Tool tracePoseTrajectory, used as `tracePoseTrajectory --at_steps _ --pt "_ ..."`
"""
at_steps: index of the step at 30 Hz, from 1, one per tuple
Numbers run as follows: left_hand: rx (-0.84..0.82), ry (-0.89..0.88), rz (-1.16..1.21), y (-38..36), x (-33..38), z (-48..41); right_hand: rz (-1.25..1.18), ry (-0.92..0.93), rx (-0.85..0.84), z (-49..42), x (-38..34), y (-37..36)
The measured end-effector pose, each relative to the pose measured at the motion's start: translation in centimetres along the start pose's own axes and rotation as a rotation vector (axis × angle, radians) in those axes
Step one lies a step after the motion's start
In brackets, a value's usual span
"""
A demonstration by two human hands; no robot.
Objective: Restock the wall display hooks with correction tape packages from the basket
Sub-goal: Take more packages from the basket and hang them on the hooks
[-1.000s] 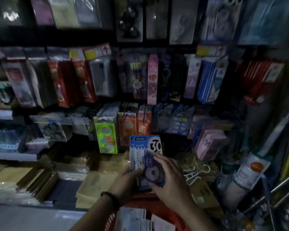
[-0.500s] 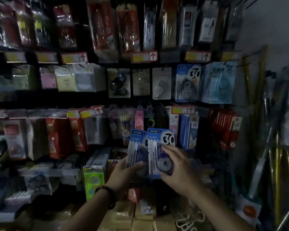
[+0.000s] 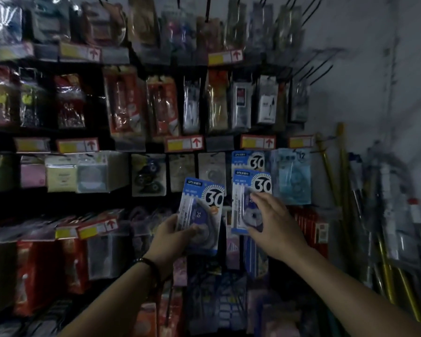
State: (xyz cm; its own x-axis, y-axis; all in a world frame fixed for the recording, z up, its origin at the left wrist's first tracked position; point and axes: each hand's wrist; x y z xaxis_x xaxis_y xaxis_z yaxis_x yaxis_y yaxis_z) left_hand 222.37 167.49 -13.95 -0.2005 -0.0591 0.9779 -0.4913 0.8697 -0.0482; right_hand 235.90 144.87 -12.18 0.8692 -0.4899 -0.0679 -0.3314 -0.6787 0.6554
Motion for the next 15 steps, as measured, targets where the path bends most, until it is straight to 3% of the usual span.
tracePoseTrajectory --at_steps 15 --pt "0.001 -0.135 -0.125 -3.0 4.6 -4.9 0.183 -0.02 0.021 -6.5 3.1 0.3"
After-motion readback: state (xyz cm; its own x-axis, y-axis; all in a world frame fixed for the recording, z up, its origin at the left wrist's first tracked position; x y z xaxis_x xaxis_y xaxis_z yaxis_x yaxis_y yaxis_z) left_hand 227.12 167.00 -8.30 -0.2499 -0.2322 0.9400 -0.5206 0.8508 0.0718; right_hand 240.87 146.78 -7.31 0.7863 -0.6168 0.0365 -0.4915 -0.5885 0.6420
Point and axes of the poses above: each hand's wrist, its own z-axis away from the middle knuckle, its own y-axis out of the back of the hand, x = y × z, and after that the axes turned 9 degrees about y, right-handed
